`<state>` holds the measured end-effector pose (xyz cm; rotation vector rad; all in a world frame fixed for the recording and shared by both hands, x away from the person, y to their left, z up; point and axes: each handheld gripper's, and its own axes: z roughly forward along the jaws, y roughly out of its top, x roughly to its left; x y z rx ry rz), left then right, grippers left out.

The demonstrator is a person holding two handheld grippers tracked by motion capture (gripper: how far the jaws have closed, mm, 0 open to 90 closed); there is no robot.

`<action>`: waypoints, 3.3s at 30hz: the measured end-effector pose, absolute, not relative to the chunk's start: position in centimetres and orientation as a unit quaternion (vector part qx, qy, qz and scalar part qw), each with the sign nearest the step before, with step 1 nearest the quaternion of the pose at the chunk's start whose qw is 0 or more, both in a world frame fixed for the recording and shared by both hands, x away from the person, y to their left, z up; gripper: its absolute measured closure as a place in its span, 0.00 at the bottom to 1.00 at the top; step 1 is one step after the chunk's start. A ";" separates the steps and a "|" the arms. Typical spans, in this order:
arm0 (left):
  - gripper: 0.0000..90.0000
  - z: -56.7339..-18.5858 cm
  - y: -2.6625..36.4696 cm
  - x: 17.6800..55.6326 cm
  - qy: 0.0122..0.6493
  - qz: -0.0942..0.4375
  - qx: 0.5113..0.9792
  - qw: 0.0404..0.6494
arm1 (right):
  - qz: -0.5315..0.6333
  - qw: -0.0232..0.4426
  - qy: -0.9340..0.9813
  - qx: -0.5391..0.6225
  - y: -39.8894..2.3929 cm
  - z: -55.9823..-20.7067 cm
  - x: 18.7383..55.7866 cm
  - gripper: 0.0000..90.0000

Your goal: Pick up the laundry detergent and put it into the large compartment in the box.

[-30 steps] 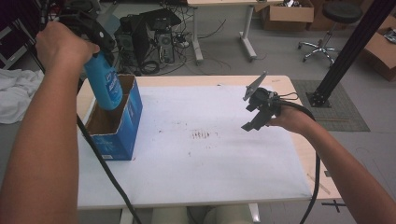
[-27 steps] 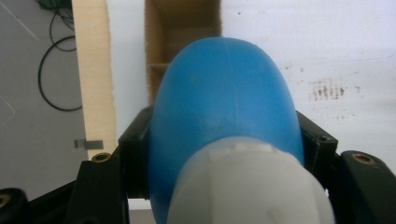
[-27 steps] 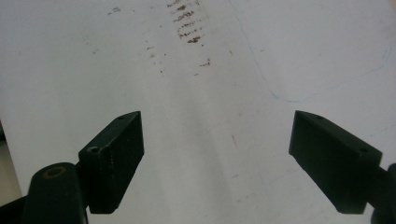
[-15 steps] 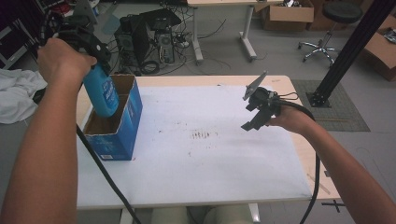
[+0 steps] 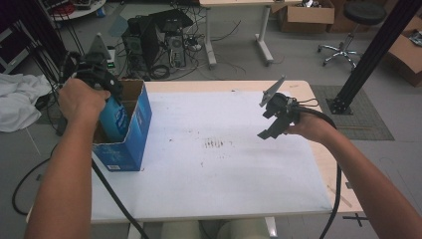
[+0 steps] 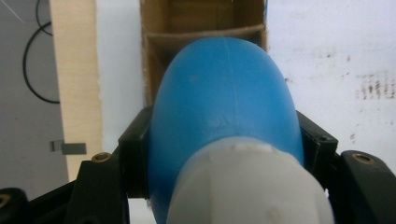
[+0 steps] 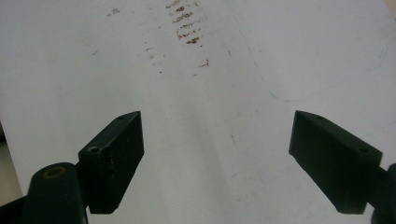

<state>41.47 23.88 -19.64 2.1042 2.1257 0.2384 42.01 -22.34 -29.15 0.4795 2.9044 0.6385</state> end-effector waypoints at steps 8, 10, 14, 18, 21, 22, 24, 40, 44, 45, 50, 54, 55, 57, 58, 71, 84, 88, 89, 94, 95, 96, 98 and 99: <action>0.42 -23.2 24.2 41.6 0.704 0.071 0.704 0.068 | 0.211 0.065 0.962 0.163 -22.6 -29.2 42.2 0.20; 0.42 -23.9 24.3 41.5 0.704 0.072 0.704 0.070 | 0.210 0.065 0.962 0.163 -22.6 -29.2 42.2 0.20; 0.42 -24.9 24.5 41.4 0.701 0.073 0.705 0.071 | 0.210 0.064 0.962 0.164 -22.5 -29.3 42.3 0.20; 0.42 -26.5 24.6 41.4 0.700 0.067 0.707 0.069 | 0.208 0.062 0.962 0.163 -22.3 -29.4 42.3 0.20; 0.42 -26.9 24.5 41.4 0.699 0.065 0.709 0.066 | 0.207 0.062 0.963 0.163 -22.3 -29.5 42.3 0.20; 0.42 -27.3 24.5 41.4 0.698 0.062 0.711 0.064 | 0.206 0.061 0.963 0.164 -22.3 -29.5 42.4 0.20; 0.42 -27.5 24.5 41.4 0.698 0.061 0.710 0.063 | 0.207 0.061 0.963 0.164 -22.3 -29.5 42.4 0.20; 0.42 -28.6 25.0 41.5 0.702 0.050 0.708 0.065 | 0.204 0.059 0.963 0.165 -22.2 -29.6 42.5 0.20; 0.41 -28.6 25.0 41.5 0.703 0.045 0.707 0.062 | 0.206 0.059 0.963 0.165 -22.2 -29.6 42.5 0.20; 0.41 -28.6 25.0 41.5 0.703 0.045 0.707 0.062 | 0.206 0.059 0.963 0.165 -22.2 -29.6 42.5 0.20; 0.36 -28.5 25.2 41.5 0.704 0.036 0.706 0.065 | 0.206 0.059 0.963 0.165 -22.2 -29.5 42.5 0.20; 0.36 -28.4 25.3 41.4 0.706 0.035 0.704 0.067 | 0.207 0.058 0.962 0.166 -22.2 -29.5 42.4 0.20; 0.36 -28.4 25.3 41.4 0.706 0.035 0.704 0.067 | 0.208 0.058 0.963 0.164 -22.2 -29.5 42.4 0.20; 0.36 -28.4 25.4 41.4 0.707 0.035 0.703 0.069 | 0.208 0.059 0.962 0.164 -22.2 -29.5 42.4 0.20; 0.35 -28.2 25.4 41.4 0.707 0.035 0.703 0.071 | 0.207 0.059 0.963 0.164 -22.1 -29.5 42.4 0.20; 0.33 -26.2 25.5 41.2 0.703 0.040 0.705 0.086 | 0.209 0.058 0.962 0.165 -22.2 -29.3 42.3 0.20; 0.32 -23.0 25.2 40.9 0.694 0.060 0.711 0.092 | 0.213 0.061 0.961 0.164 -22.3 -29.0 42.0 0.19; 0.32 -22.0 25.1 40.8 0.689 0.065 0.716 0.094 | 0.214 0.063 0.961 0.165 -22.4 -28.9 41.9 0.19; 0.32 -21.7 25.0 40.8 0.688 0.068 0.716 0.095 | 0.214 0.063 0.961 0.165 -22.4 -28.8 41.8 0.19; 0.32 -20.5 24.4 40.6 0.680 0.074 0.723 0.102 | 0.214 0.065 0.960 0.167 -22.4 -28.6 41.7 0.19; 0.32 -20.4 24.3 40.6 0.678 0.074 0.725 0.101 | 0.215 0.066 0.960 0.166 -22.4 -28.6 41.7 0.19; 0.32 -20.3 24.0 40.6 0.675 0.074 0.728 0.100 | 0.215 0.067 0.960 0.165 -22.4 -28.4 41.6 0.19; 0.32 -20.0 23.5 40.6 0.668 0.074 0.733 0.105 | 0.216 0.067 0.960 0.165 -22.4 -28.4 41.5 0.19; 0.32 -19.8 23.2 40.6 0.663 0.073 0.737 0.108 | 0.216 0.067 0.960 0.165 -22.4 -28.4 41.5 0.19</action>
